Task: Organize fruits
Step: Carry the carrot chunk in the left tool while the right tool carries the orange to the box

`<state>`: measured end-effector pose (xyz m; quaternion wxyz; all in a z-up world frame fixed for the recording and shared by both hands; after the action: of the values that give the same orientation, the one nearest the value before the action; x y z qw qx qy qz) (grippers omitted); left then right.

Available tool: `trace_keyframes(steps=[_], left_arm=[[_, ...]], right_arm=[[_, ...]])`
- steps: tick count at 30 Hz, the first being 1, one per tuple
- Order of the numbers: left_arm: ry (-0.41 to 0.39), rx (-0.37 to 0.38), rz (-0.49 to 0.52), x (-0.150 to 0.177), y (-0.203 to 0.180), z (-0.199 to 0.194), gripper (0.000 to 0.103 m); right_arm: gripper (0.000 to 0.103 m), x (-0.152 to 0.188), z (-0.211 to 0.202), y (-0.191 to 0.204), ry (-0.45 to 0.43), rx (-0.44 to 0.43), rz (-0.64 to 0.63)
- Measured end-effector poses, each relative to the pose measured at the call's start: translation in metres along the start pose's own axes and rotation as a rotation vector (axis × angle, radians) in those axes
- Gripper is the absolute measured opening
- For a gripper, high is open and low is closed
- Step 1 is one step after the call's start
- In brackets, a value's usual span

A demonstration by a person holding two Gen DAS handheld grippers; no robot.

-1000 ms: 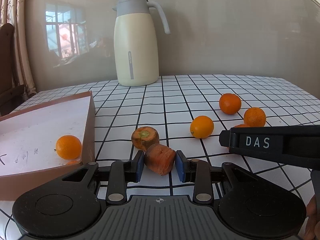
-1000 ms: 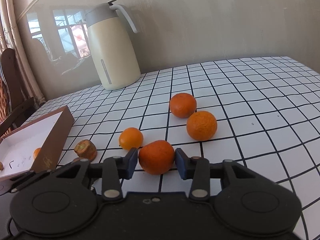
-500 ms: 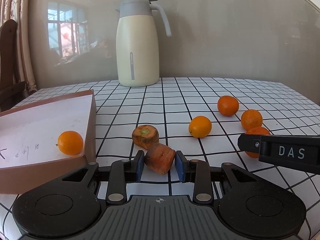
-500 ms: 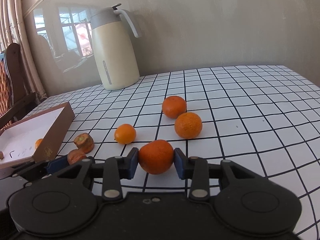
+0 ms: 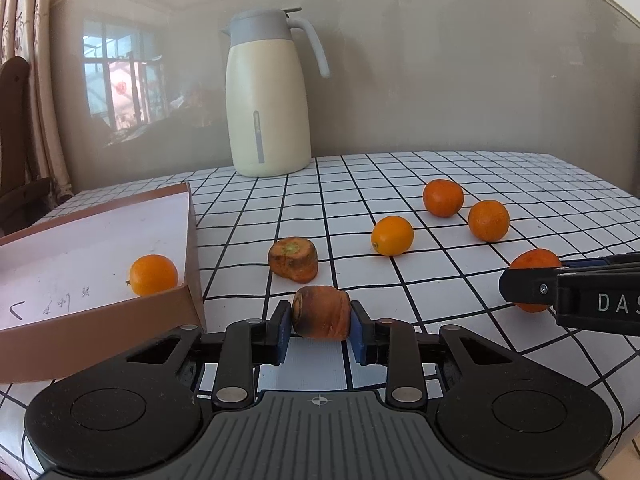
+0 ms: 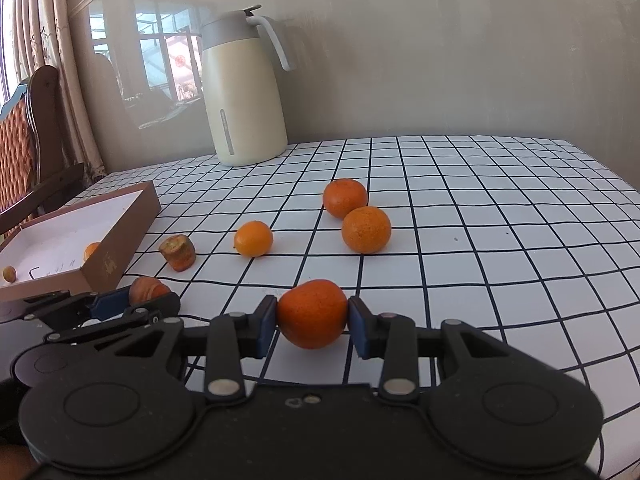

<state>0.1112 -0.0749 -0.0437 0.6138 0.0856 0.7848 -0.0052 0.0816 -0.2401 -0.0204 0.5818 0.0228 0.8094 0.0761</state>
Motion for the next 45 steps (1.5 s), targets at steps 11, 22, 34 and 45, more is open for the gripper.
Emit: trace_keyframes(steps=[11,22,34,45], left_arm=[[-0.059,-0.018,-0.024,-0.007,-0.001,-0.011,0.03],[-0.04,-0.012,-0.035,-0.013,0.013,-0.021,0.03],[-0.077,-0.057,-0.048,-0.023,0.065,-0.064,0.03],[-0.127,-0.159,-0.084,-0.023,0.119,-0.096,0.03]], right_arm=[[0.029,0.002,0.0,0.002,-0.005,0.005,0.008],[0.029,-0.006,-0.007,0.019,-0.02,-0.054,-0.014],[0.029,-0.016,-0.028,0.07,-0.066,-0.225,-0.07],[0.029,-0.021,-0.036,0.133,-0.134,-0.401,-0.102]])
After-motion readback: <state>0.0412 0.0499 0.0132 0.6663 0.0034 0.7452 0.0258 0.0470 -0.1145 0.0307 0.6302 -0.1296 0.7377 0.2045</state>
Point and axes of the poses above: each gripper's, at about its wrist camera, not at the fingertips, and z roughly the way its jaws point, y to its left, x to its underside, the point moved 2 cm from there along z, roughly the way its jaws point, and after that the axes turned 14 degrees about -y, right-handed, at the moved point
